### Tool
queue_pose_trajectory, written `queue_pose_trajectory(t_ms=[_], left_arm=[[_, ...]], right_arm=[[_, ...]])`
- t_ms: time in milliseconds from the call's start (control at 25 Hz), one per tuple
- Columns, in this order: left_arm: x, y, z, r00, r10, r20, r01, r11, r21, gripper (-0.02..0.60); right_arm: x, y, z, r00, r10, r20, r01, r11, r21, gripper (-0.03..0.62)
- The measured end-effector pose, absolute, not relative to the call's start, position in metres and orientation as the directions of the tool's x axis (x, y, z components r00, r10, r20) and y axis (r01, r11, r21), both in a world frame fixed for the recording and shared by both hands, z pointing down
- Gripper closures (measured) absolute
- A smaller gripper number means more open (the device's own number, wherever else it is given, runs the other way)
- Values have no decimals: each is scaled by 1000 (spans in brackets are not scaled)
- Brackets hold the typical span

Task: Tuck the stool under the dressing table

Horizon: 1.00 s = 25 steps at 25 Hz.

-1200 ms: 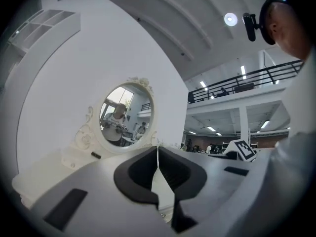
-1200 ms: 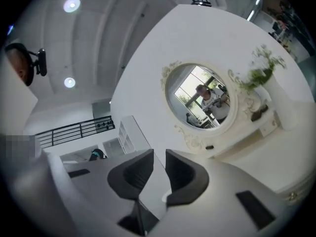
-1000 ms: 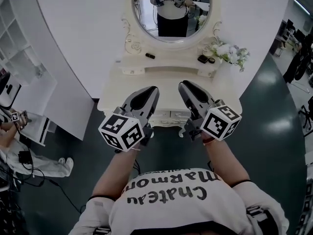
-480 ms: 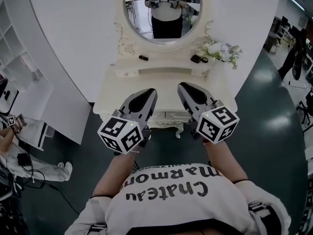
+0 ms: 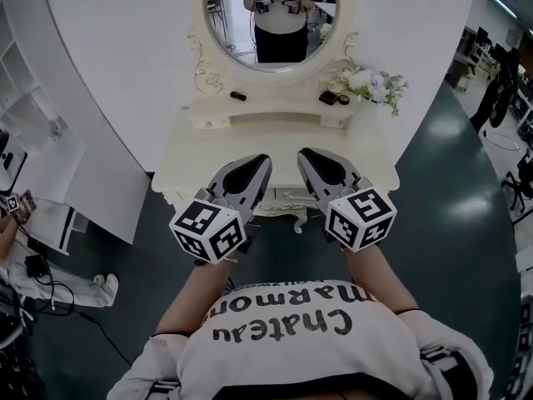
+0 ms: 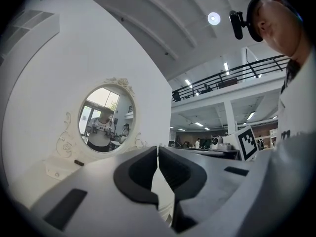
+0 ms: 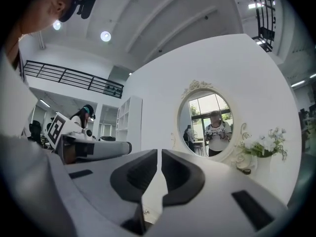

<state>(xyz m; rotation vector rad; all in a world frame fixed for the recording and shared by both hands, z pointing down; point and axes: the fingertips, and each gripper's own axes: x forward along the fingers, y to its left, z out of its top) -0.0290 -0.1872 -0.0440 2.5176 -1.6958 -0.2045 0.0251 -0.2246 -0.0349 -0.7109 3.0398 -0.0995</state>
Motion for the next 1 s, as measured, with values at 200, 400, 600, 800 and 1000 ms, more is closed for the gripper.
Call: queue_pose_trajectory(t_ms=[200, 400, 600, 800, 1000], left_arm=[[-27, -187, -32, 362, -931, -36, -914, -362, 183, 551], [-20, -187, -31, 367, -930, -33, -914, -367, 176, 551], [-16, -184, -27, 359, -933, -26, -917, -357, 180, 551], [-12, -182, -26, 359, -933, -26, -917, -358, 178, 551], [-10, -181, -22, 353, -935, -24, -917, -352, 186, 551]], right_arm=[[28, -224, -28, -900, -437, 4, -435, 896, -89, 549], [30, -222, -22, -904, -428, 10, -427, 899, -94, 549], [35, -221, -17, -905, -425, 17, -424, 898, -117, 548], [39, -221, -16, -905, -426, 14, -424, 898, -119, 549], [42, -221, -14, -906, -423, 14, -421, 899, -124, 549]])
